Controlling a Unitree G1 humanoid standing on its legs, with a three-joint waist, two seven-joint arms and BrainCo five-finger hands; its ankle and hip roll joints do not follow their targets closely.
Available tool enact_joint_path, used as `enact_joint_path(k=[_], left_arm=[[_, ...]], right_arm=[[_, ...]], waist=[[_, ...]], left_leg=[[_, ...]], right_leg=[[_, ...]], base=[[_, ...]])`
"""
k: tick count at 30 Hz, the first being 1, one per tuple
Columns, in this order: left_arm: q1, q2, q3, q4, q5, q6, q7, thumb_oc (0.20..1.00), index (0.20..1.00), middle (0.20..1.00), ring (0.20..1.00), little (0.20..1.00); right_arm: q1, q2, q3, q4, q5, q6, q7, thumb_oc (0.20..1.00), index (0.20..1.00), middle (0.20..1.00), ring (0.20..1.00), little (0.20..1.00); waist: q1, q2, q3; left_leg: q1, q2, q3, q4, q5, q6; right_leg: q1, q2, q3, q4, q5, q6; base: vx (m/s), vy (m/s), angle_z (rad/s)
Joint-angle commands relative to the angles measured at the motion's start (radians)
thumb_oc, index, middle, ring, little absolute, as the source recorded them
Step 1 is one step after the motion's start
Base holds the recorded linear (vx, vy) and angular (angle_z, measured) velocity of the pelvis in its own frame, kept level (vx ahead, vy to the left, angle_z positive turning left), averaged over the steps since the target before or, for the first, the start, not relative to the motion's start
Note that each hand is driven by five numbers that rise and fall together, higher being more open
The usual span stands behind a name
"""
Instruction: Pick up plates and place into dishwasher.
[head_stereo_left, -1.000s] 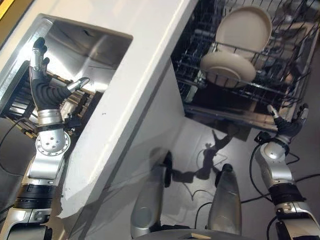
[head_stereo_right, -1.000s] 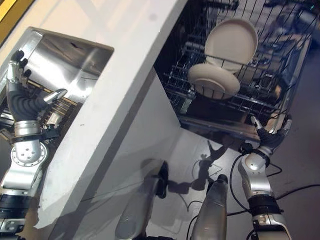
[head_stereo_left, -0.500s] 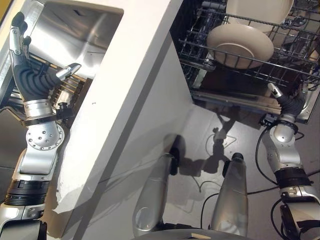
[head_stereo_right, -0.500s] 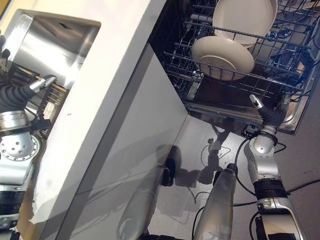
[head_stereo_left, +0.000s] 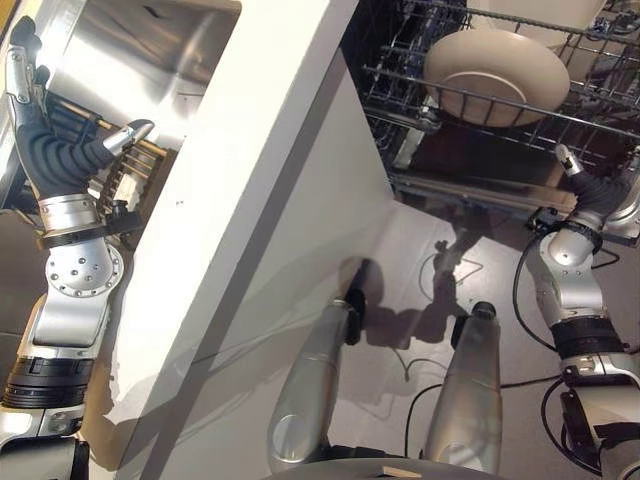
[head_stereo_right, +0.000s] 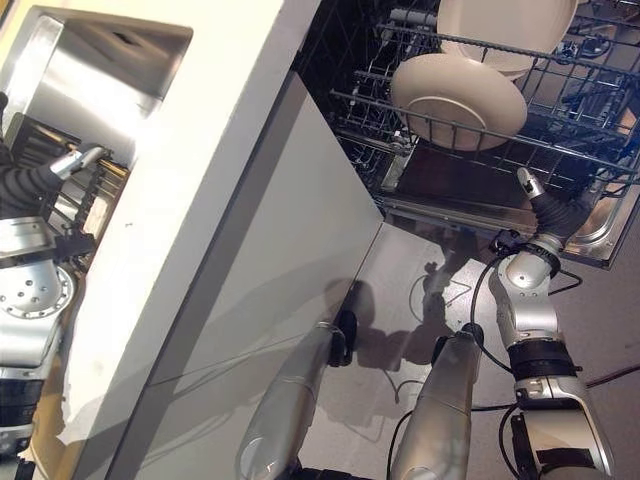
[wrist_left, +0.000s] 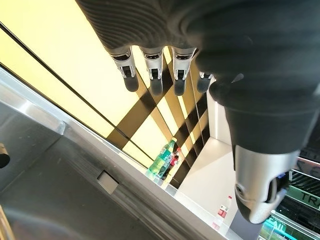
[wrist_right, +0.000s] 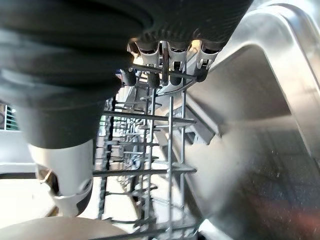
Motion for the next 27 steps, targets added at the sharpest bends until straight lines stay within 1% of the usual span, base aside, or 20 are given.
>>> enact_joint_path(k=[1,2,3,5,6,7,8,9,10,12,15,17,19,20,22,24,27], left_arm=[[0.009,-0.141,-0.067,-0.003,-0.006,-0.034,0.034,1.0,1.0,1.0,1.0,1.0],[0.009,-0.141,-0.068,-0.004,-0.008,-0.034,0.036,1.0,1.0,1.0,1.0,1.0],[0.009,-0.141,-0.068,-0.003,-0.008,-0.037,0.037,1.0,1.0,1.0,1.0,1.0],[0.012,-0.144,-0.068,-0.003,-0.011,-0.038,0.036,1.0,1.0,1.0,1.0,1.0],[0.013,-0.144,-0.066,-0.005,-0.013,-0.039,0.035,1.0,1.0,1.0,1.0,1.0],[0.013,-0.143,-0.069,-0.006,-0.013,-0.038,0.04,1.0,1.0,1.0,1.0,1.0],[0.013,-0.143,-0.07,-0.006,-0.012,-0.036,0.041,1.0,1.0,1.0,1.0,1.0],[0.012,-0.143,-0.069,-0.007,-0.011,-0.035,0.042,1.0,1.0,1.0,1.0,1.0],[0.012,-0.145,-0.069,-0.008,-0.01,-0.034,0.045,1.0,1.0,1.0,1.0,1.0],[0.015,-0.145,-0.066,-0.014,-0.01,-0.028,0.053,1.0,1.0,1.0,1.0,1.0],[0.022,-0.152,-0.058,-0.019,-0.007,-0.025,0.059,1.0,1.0,1.0,1.0,1.0],[0.032,-0.157,-0.053,-0.016,-0.008,-0.029,0.057,1.0,1.0,1.0,1.0,1.0],[0.052,-0.168,-0.042,-0.023,-0.006,-0.033,0.06,1.0,1.0,1.0,1.0,1.0],[0.058,-0.17,-0.039,-0.026,-0.007,-0.035,0.06,1.0,1.0,1.0,1.0,1.0],[0.077,-0.177,-0.032,-0.033,-0.001,-0.041,0.063,1.0,1.0,1.0,1.0,1.0],[0.097,-0.183,-0.023,-0.045,0.001,-0.046,0.067,1.0,1.0,1.0,1.0,1.0],[0.122,-0.188,-0.01,-0.054,0.001,-0.054,0.067,1.0,1.0,1.0,1.0,1.0]], right_arm=[[-0.072,-0.046,-0.006,-0.134,-0.058,-0.029,-0.005,1.0,1.0,1.0,1.0,1.0],[-0.058,-0.049,-0.011,-0.144,-0.058,-0.026,0.008,1.0,1.0,1.0,1.0,1.0],[-0.055,-0.05,-0.012,-0.147,-0.059,-0.025,0.011,1.0,1.0,1.0,1.0,1.0],[-0.034,-0.055,-0.018,-0.154,-0.068,-0.026,0.037,1.0,1.0,1.0,1.0,1.0],[-0.032,-0.057,-0.018,-0.155,-0.067,-0.03,0.041,1.0,1.0,1.0,1.0,1.0],[-0.026,-0.056,-0.016,-0.166,-0.069,-0.028,0.049,1.0,1.0,1.0,1.0,1.0],[-0.019,-0.054,-0.016,-0.173,-0.067,-0.017,0.064,1.0,1.0,1.0,1.0,1.0],[-0.016,-0.053,-0.014,-0.18,-0.066,-0.004,0.079,1.0,1.0,1.0,1.0,1.0],[-0.012,-0.052,-0.011,-0.185,-0.075,0.013,0.083,1.0,1.0,1.0,1.0,1.0],[0.007,-0.049,-0.003,-0.206,-0.107,0.043,0.056,1.0,1.0,1.0,1.0,1.0],[0.054,-0.042,-0.018,-0.236,-0.115,0.046,0.011,1.0,1.0,1.0,1.0,1.0],[0.082,-0.038,-0.03,-0.261,-0.155,0.071,-0.028,1.0,1.0,1.0,1.0,1.0],[0.121,-0.03,-0.052,-0.302,-0.203,0.115,-0.104,1.0,1.0,1.0,1.0,1.0],[0.136,-0.026,-0.059,-0.316,-0.206,0.123,-0.127,1.0,1.0,1.0,1.0,1.0],[0.184,-0.012,-0.089,-0.349,-0.252,0.152,-0.224,1.0,1.0,1.0,1.0,1.0],[0.234,0.005,-0.121,-0.389,-0.285,0.145,-0.313,1.0,1.0,1.0,1.0,1.0],[0.295,0.027,-0.157,-0.449,-0.332,0.141,-0.403,1.0,1.0,1.0,1.0,1.0]], waist=[[-0.029,0.007,0.005],[-0.036,0.007,0.005],[-0.036,0.009,0.003],[-0.047,0.008,0.005],[-0.047,0.009,0.004],[-0.051,0.008,0.005],[-0.053,0.006,0.007],[-0.054,0.006,0.006],[-0.055,0.005,0.005],[-0.059,0.003,0.005],[-0.065,-0.001,0.004],[-0.067,-0.003,0.0],[-0.074,-0.006,-0.001],[-0.076,-0.006,-0.003],[-0.083,-0.007,-0.002],[-0.09,-0.008,0.0],[-0.098,-0.009,-0.002]], left_leg=[[0.028,-0.003,-0.026,-0.109,0.067,0.01],[0.033,-0.002,-0.023,-0.115,0.067,0.01],[0.033,-0.001,-0.022,-0.128,0.082,0.01],[0.042,0.0,-0.015,-0.125,0.069,0.009],[0.042,0.001,-0.014,-0.136,0.083,0.009],[0.045,0.002,-0.012,-0.141,0.084,0.009],[0.049,0.001,-0.01,-0.132,0.07,0.009],[0.049,0.003,-0.009,-0.145,0.083,0.009],[0.052,0.004,-0.007,-0.148,0.085,0.009],[0.06,0.008,-0.004,-0.161,0.089,0.01],[0.079,0.012,-0.001,-0.182,0.092,0.011],[0.089,0.013,0.001,-0.19,0.093,0.013],[0.096,0.018,0.005,-0.196,0.092,0.014],[0.098,0.019,0.007,-0.199,0.092,0.014],[0.103,0.024,0.012,-0.202,0.091,0.015],[0.106,0.027,0.014,-0.201,0.089,0.018],[0.107,0.028,0.017,-0.196,0.084,0.018]], right_leg=[[0.019,0.076,0.009,-0.046,0.078,-0.095],[0.021,0.076,0.011,-0.053,0.082,-0.094],[0.021,0.077,0.012,-0.068,0.098,-0.095],[0.03,0.078,0.016,-0.07,0.09,-0.093],[0.03,0.078,0.016,-0.084,0.105,-0.093],[0.032,0.08,0.017,-0.091,0.109,-0.091],[0.036,0.079,0.019,-0.083,0.096,-0.09],[0.038,0.079,0.018,-0.099,0.112,-0.089],[0.04,0.078,0.018,-0.104,0.114,-0.089],[0.048,0.076,0.017,-0.118,0.119,-0.088],[0.067,0.074,0.014,-0.138,0.121,-0.085],[0.08,0.07,0.011,-0.15,0.122,-0.084],[0.087,0.069,0.012,-0.159,0.124,-0.081],[0.09,0.068,0.012,-0.163,0.124,-0.079],[0.098,0.067,0.014,-0.172,0.126,-0.076],[0.104,0.066,0.016,-0.176,0.127,-0.075],[0.111,0.067,0.023,-0.185,0.128,-0.07]], base=[[-0.01,0.063,-0.01],[-0.04,0.054,-0.02],[-0.03,0.063,-0.05],[-0.01,0.055,-0.08],[-0.03,0.034,-0.06],[-0.02,0.02,-0.04],[0.0,0.0,0.0],[0.0,0.0,0.0],[-0.04,0.031,-0.02],[-0.01,0.023,-0.02],[0.0,0.052,-0.04],[0.01,0.051,-0.05],[0.01,0.049,-0.04],[0.01,0.051,-0.04],[0.01,0.044,-0.03],[0.0,0.038,-0.02],[0.01,0.042,-0.02]])
